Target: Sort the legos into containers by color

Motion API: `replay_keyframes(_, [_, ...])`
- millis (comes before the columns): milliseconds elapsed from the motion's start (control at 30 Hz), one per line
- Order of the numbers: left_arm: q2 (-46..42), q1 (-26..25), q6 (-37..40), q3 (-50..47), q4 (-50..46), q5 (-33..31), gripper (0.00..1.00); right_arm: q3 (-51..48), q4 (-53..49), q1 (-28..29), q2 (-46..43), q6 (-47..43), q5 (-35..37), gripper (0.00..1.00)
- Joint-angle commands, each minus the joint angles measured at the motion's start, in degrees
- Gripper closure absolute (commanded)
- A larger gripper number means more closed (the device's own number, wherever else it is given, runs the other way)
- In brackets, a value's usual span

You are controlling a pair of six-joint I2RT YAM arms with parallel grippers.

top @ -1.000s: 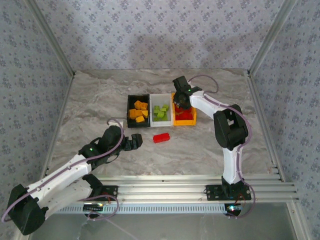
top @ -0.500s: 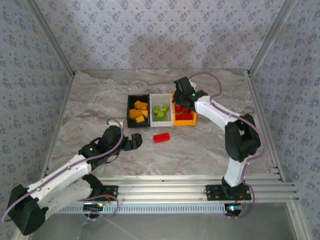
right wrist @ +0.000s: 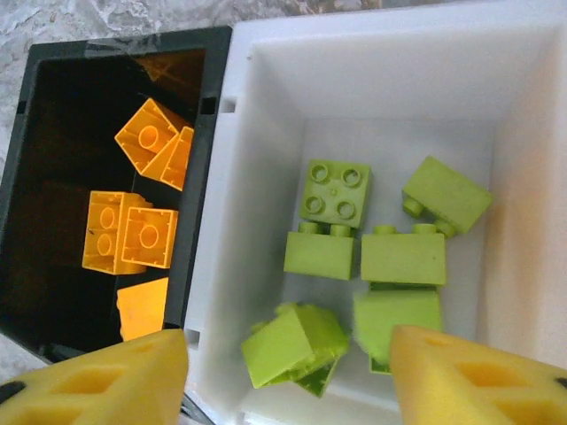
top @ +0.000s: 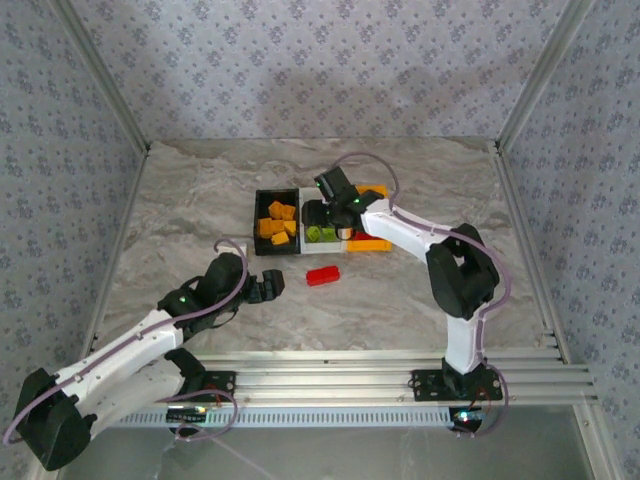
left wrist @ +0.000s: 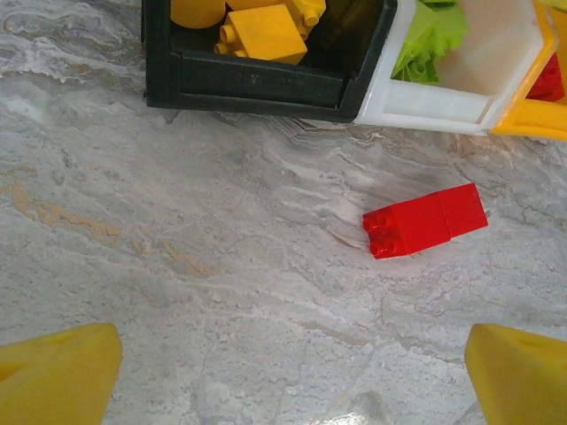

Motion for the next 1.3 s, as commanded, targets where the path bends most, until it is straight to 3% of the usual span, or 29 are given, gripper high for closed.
replay_keyframes(0, [-0.5,0.4,1.0,-0.1,0.4,1.7,0.01,-3.7,2.6,2.5,-6.7,-2.2,2.7,0.34])
replay_keyframes(333, [10.8,-0.3,2.5,1.7,10.4,5.0,0.02,-28.9,8.0,8.3,-25.8,3.6,8.0,0.35])
replay_keyframes(433, [18.5,-2.7,4.9,5.8,12.9,3.9,0.12,-35.1,9.1,8.6,-31.2,6.1,8.7,0.36])
replay_keyframes(567, [28.7,-6.1,8.4,11.7,14.8,-2.1,0.25,-40.4,7.5,8.8,-38.0,7.7,10.1,0.36])
replay_keyframes(733, [37.0,-5.9,9.4,14.5,20.1,-4.2,0.39,-44.4,5.3,8.8,-46.0,8.9,12.2,0.38])
replay_keyframes(967, [45.2,-6.6,7.6,16.1,27.0,5.3,0.48,-46.4,1.9,8.4,-52.3,9.7,13.6,0.38])
replay_keyframes(1267, [36.2,-13.8,2.6,9.2,32.2,17.8,0.47,-48.2,2.9,6.0,-54.2,10.0,12.5,0.38])
